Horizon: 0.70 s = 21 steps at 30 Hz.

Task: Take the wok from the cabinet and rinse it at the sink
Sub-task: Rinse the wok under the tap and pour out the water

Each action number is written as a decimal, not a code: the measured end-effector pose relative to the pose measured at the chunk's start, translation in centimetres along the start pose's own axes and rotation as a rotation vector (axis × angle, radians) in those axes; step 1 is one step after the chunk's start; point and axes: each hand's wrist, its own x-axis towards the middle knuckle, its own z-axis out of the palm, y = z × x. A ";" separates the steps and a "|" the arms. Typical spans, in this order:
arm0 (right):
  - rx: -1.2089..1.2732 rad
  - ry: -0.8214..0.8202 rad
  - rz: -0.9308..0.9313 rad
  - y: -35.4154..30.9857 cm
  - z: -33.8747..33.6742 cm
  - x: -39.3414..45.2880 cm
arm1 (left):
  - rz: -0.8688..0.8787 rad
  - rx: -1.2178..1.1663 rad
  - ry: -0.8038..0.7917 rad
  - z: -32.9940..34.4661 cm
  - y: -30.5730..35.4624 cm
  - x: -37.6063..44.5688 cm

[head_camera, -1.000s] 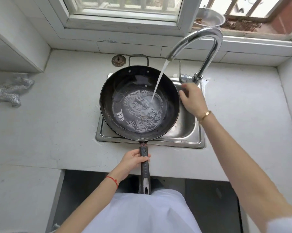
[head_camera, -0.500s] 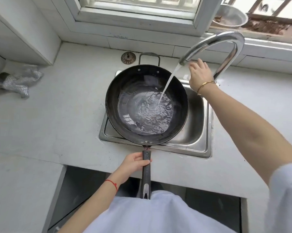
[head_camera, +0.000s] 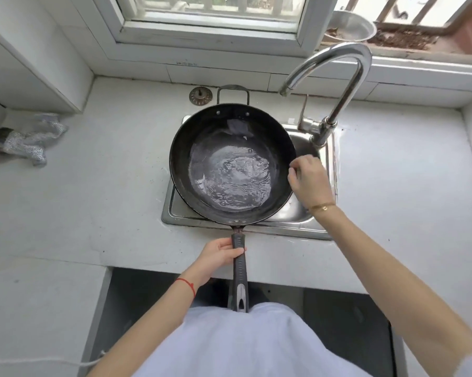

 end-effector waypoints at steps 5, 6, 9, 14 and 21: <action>0.181 -0.217 0.227 -4.6 3.6 -13.5 | 0.045 0.022 0.042 0.1 -0.3 -0.2; 0.208 -0.316 0.293 -5.6 4.3 -15.4 | 0.057 0.024 0.047 0.1 -0.4 -0.2; 0.383 -0.589 0.456 -8.4 6.2 -18.9 | 0.063 0.033 0.054 -0.1 -0.7 -0.1; 0.861 -0.585 0.818 -10.8 8.4 -19.4 | 0.047 0.034 0.039 -0.1 -0.8 -0.1; 0.786 -0.392 0.957 -12.4 9.3 -18.7 | 0.013 0.013 -0.016 0.7 -0.2 -0.6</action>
